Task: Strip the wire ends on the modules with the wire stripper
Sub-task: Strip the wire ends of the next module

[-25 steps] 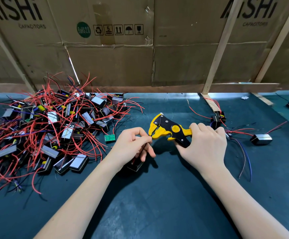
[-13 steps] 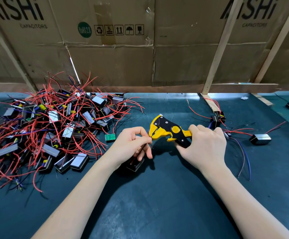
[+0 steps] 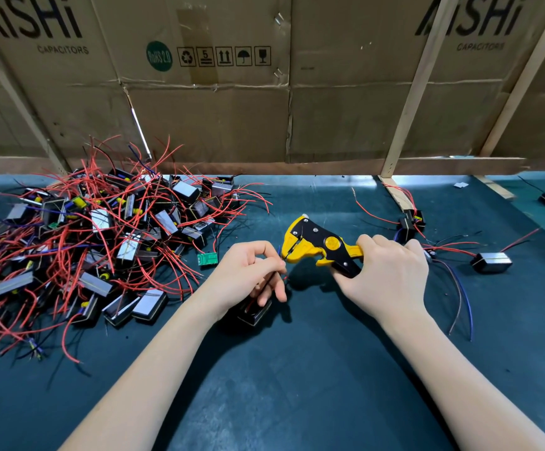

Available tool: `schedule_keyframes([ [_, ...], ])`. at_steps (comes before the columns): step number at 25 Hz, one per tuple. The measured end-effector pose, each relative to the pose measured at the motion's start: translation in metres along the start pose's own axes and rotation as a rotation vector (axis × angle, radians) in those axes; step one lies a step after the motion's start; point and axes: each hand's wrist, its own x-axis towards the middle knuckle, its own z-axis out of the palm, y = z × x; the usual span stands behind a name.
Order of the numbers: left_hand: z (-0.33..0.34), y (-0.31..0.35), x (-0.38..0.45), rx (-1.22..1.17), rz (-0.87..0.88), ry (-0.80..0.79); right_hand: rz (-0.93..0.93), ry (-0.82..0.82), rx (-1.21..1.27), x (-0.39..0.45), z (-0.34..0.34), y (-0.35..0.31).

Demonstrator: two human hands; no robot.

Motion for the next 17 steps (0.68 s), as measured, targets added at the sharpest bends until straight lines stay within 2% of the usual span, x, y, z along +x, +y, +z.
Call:
schedule_keyframes([
  [7, -0.0022, 0.0010, -0.0014, 0.008, 0.008, -0.001, 0.019, -0.063, 0.013, -0.0003, 0.0006, -0.0025],
  [17, 0.0001, -0.0021, -0.0002, 0.072, 0.030, 0.045, 0.000, -0.061, -0.026, -0.0019, 0.0019, -0.0012],
])
